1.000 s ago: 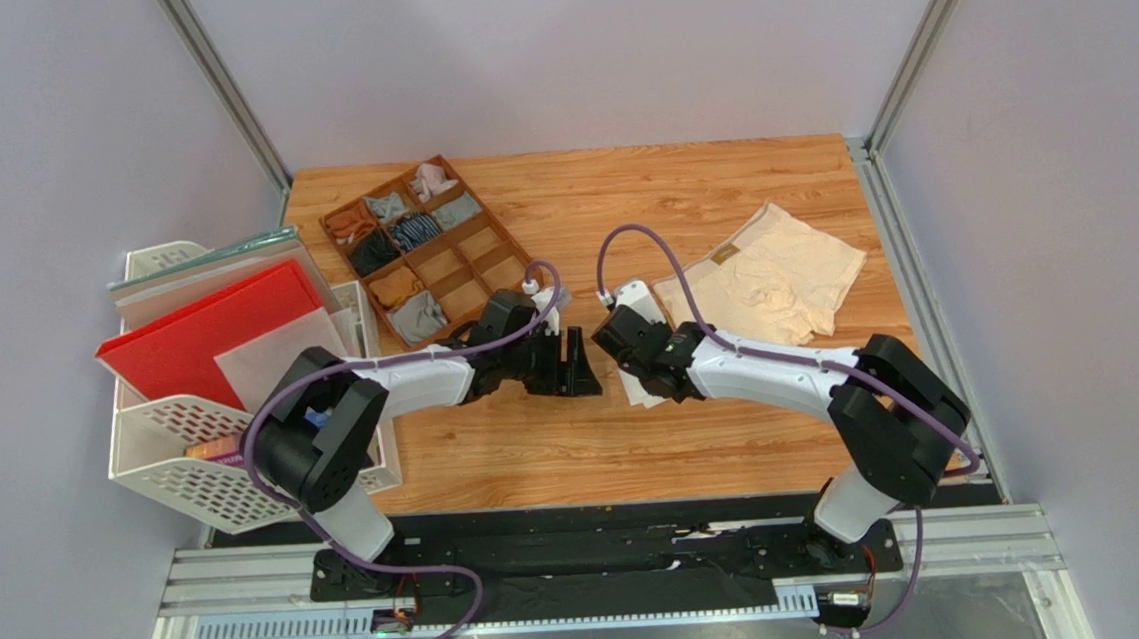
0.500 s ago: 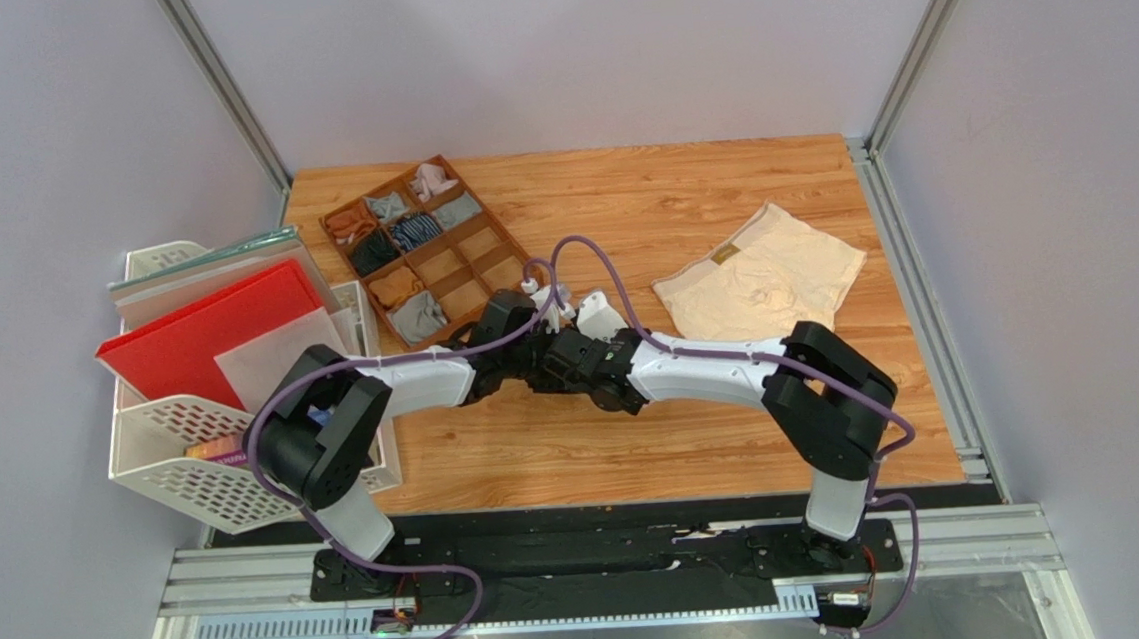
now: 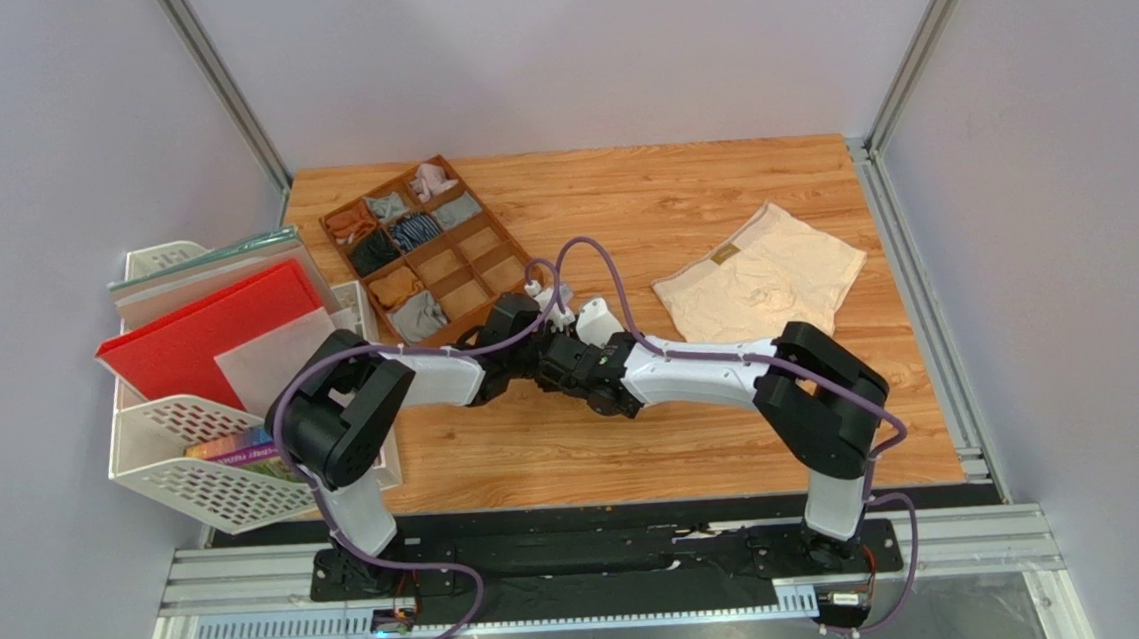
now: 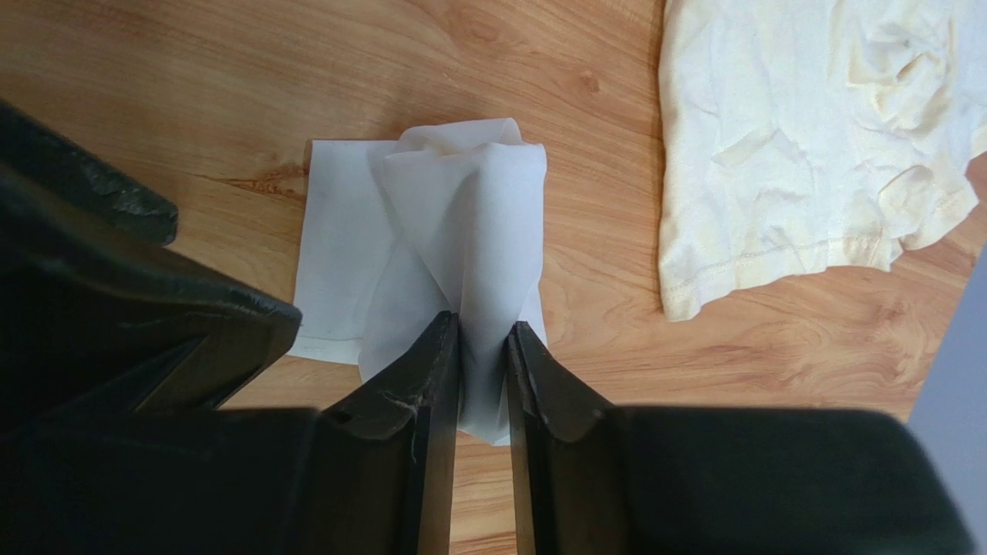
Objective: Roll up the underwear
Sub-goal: Roll the underwear at the center of the board.
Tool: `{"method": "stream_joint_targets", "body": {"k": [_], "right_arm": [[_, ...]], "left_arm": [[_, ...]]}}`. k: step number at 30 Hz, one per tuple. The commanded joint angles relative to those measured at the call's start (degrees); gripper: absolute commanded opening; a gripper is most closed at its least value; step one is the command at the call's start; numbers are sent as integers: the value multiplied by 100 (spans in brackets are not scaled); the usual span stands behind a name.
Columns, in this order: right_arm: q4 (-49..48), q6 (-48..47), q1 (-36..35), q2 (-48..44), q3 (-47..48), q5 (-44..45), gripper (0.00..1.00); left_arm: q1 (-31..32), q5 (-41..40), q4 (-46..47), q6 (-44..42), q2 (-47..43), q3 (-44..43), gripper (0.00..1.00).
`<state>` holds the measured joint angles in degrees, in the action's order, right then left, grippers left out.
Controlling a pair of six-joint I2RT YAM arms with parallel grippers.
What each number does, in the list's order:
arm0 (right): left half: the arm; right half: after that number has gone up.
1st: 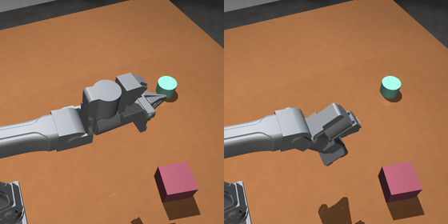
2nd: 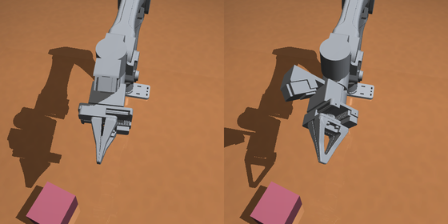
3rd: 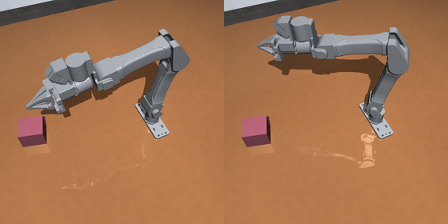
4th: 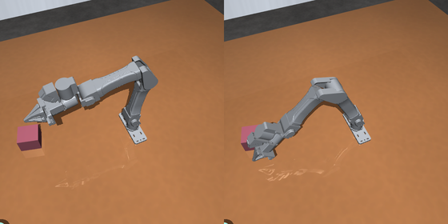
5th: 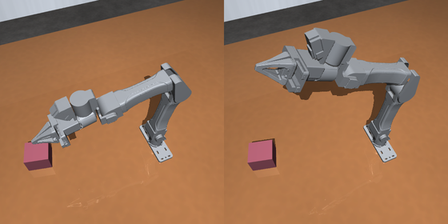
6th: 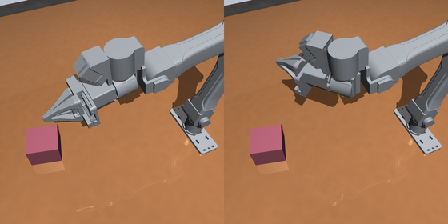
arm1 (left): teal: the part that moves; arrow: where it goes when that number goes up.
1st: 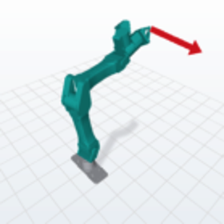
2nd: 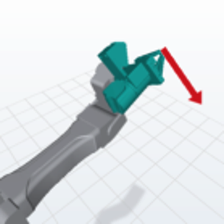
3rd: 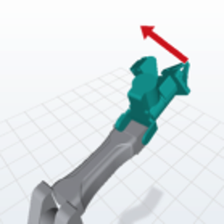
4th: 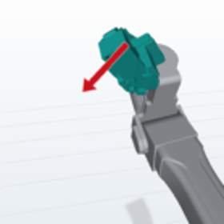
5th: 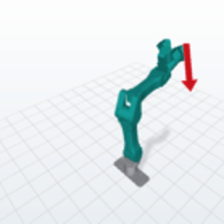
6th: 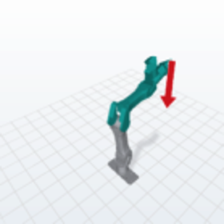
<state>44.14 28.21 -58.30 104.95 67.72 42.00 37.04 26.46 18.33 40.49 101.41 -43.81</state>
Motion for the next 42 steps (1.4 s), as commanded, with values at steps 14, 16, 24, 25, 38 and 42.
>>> {"method": "stream_joint_targets", "body": {"k": [14,16,24,25,38,42], "right_arm": [[-924,607,311,-809,-699,-666,6],[-995,616,355,-818,-752,-781,5],[-1276,713,451,-941,-971,-1088,4],[-1302,721,460,-958,-980,-1088,4],[-1759,862,609,-1073,-1262,-1510,4],[-1847,879,636,-1064,-1297,-1616,4]], "left_arm": [[146,-299,646,495,-445,461,51],[233,-308,655,513,-481,391,51],[366,-588,41,486,-51,4,51],[366,-711,5,495,-51,39,53],[480,-545,804,978,538,127,59],[532,-545,839,996,600,119,50]]}}
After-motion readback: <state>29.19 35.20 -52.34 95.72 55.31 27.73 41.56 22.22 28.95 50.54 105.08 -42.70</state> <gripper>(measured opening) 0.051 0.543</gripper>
